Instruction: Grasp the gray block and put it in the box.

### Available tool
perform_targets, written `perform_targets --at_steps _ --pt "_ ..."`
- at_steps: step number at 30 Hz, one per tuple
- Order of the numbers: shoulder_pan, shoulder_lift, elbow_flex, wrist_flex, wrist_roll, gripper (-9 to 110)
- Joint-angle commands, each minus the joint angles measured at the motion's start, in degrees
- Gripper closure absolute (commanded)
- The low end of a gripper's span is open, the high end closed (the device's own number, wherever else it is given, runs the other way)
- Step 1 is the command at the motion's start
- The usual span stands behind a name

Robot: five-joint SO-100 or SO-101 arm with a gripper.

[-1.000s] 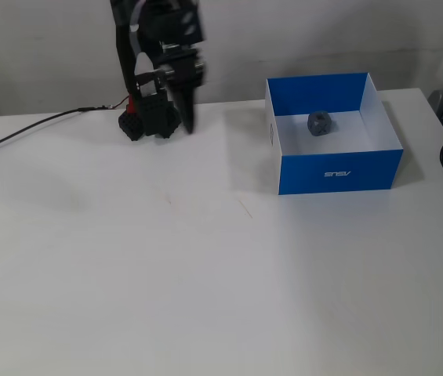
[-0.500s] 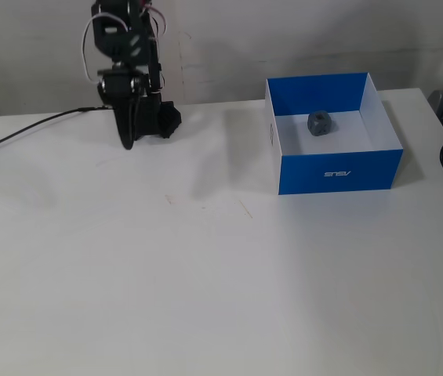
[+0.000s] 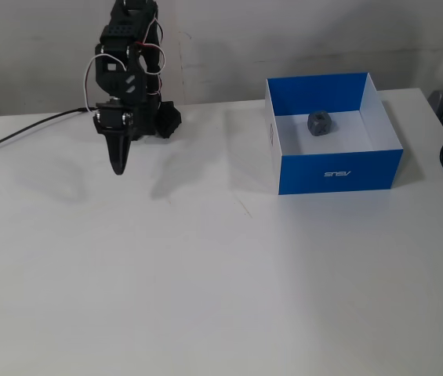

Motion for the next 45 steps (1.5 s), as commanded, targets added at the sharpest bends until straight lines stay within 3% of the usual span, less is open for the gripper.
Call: perform_targets --at_steps 1,8,20,45 --pt "-0.97 5.62 2.72 -2.02 -0.18 101" --pt "-1.23 15.47 11.51 -2.46 -0.62 101" --pt "-1.67 44.56 26.63 10.81 -0.7 101" --pt "-1.76 45.09 32.78 10.81 -2.64 101"
